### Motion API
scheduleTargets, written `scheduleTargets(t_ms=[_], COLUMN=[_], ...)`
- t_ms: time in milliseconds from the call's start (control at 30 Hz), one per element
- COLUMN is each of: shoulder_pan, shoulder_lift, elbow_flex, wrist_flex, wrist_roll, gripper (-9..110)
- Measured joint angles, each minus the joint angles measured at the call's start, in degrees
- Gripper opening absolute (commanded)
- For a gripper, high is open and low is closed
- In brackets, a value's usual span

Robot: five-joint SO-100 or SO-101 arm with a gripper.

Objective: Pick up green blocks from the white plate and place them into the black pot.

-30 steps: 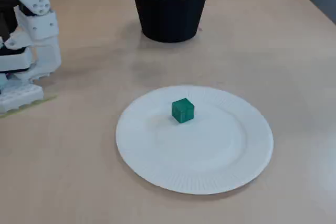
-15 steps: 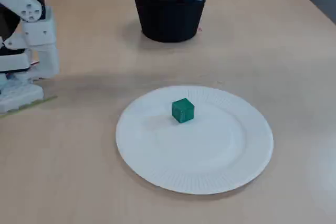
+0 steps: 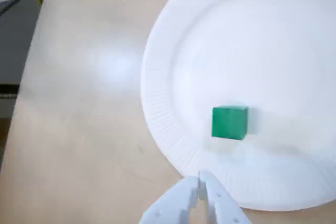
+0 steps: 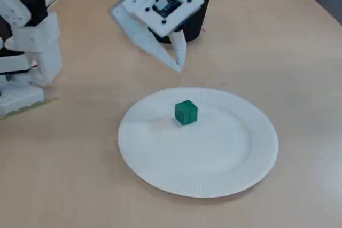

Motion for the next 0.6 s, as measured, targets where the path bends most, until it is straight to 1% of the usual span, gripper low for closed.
scheduleTargets(t_ms=[200, 233, 333, 367, 600], shoulder_pan=[2.20, 2.72, 3.43, 3.43, 3.87], shoulder_lift=[-3.52, -3.52, -3.87, -3.96, -5.98], elbow_flex=[0.00, 0.00, 0.00, 0.00, 0.00], wrist_flex=[2.55, 2.64, 2.64, 2.81, 2.72], wrist_roll=[-3.96, -4.66, -6.50, -7.03, -8.88], gripper=[-2, 1, 20, 23, 23])
